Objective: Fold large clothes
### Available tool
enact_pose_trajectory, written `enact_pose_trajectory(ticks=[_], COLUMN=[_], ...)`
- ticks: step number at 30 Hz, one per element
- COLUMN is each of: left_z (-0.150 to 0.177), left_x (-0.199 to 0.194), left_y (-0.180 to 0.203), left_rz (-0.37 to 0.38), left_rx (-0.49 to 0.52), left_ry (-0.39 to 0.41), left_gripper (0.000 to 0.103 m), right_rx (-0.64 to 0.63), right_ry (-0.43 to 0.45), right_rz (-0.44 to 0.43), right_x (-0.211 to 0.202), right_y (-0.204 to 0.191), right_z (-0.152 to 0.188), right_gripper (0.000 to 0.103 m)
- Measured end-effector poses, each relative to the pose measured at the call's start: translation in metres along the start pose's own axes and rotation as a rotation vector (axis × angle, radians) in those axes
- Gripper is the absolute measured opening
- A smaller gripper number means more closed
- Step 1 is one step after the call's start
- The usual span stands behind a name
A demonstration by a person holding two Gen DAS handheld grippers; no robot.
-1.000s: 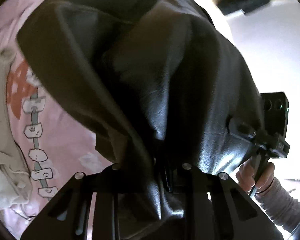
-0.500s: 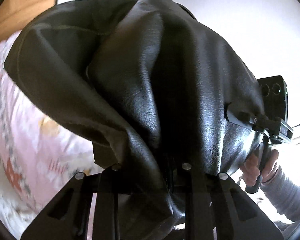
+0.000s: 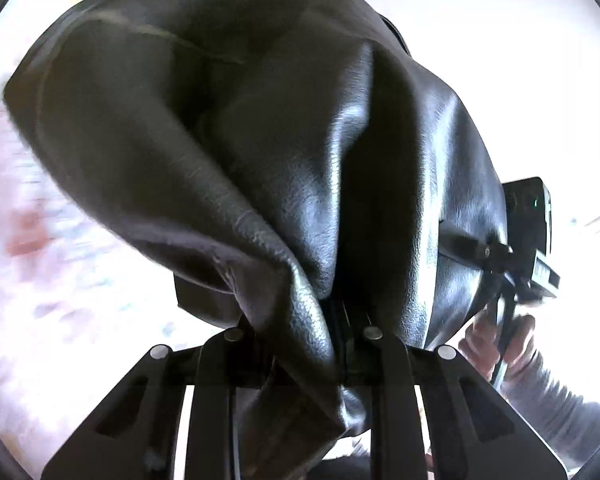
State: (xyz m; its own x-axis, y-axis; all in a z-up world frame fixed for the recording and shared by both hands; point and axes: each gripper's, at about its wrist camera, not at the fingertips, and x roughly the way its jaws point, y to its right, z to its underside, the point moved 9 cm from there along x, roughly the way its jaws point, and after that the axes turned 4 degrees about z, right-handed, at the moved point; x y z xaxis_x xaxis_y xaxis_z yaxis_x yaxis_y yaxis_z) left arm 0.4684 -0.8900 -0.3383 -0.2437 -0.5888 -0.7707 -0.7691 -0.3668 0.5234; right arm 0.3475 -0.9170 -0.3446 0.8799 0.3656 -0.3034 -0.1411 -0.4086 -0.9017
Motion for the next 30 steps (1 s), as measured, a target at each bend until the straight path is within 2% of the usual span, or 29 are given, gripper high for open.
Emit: enact_pose_trajectory(ticks=[2,5,7,8,11,13,14,16,19,21,22,24,27,28,30], left_z=[-0.02,-0.034,-0.033,-0.037,-0.039,-0.023,-0.02,-0.003,0.009,0.01,-0.002,-0.003,-0.007,-0.009,-0.014], left_x=[0.091,0.189,0.233,0.241,0.252,0.252,0.25,0.247,0.244,0.245,0.237,0.242,0.262,0.265,0.255], left_y=[0.008,0.01,0.008,0.005,-0.007,-0.015,-0.018,-0.028,-0.035,-0.029,-0.034,-0.024,-0.007,-0.003,0.013], left_rz=[0.055,0.054,0.026,0.012,-0.033,-0.09,-0.114,-0.171,-0.193,-0.194,-0.201,-0.237,-0.306,-0.324,-0.315], left_rx=[-0.01,-0.052,-0.074,-0.073,-0.091,-0.119,-0.128,-0.143,-0.142,-0.113,-0.091,-0.043,0.024,0.048,0.089], left_ry=[-0.058,-0.15,-0.191,-0.201,-0.257,-0.299,-0.312,-0.354,-0.38,-0.382,-0.382,-0.375,-0.375,-0.381,-0.383], left_gripper=[0.02,0.02,0.02,0.02,0.023,0.026,0.026,0.03,0.033,0.033,0.033,0.032,0.032,0.03,0.03], right_rx=[0.061,0.208,0.181,0.145,0.166,0.152,0.148,0.162,0.152,0.099,0.07,0.029,0.028,0.015,-0.079], right_ry=[0.076,0.185,0.168,0.144,0.086,0.074,0.071,0.053,0.074,0.07,0.066,0.064,0.043,0.057,0.16], right_rz=[0.104,0.231,0.356,0.406,0.41,0.441,0.464,0.535,0.667,0.75,0.8,0.908,0.995,1.012,1.016], right_x=[-0.031,-0.076,-0.09,-0.093,-0.089,-0.091,-0.09,-0.091,-0.092,-0.083,-0.084,-0.081,-0.078,-0.088,-0.11], right_y=[0.075,0.18,0.21,0.216,0.219,0.211,0.209,0.217,0.228,0.229,0.229,0.242,0.253,0.25,0.214], right_z=[-0.016,-0.031,-0.037,-0.041,-0.049,-0.053,-0.057,-0.065,-0.08,-0.085,-0.09,-0.089,-0.085,-0.086,-0.088], right_gripper=[0.029,0.029,0.029,0.029,0.036,0.044,0.045,0.046,0.047,0.047,0.048,0.049,0.052,0.054,0.054])
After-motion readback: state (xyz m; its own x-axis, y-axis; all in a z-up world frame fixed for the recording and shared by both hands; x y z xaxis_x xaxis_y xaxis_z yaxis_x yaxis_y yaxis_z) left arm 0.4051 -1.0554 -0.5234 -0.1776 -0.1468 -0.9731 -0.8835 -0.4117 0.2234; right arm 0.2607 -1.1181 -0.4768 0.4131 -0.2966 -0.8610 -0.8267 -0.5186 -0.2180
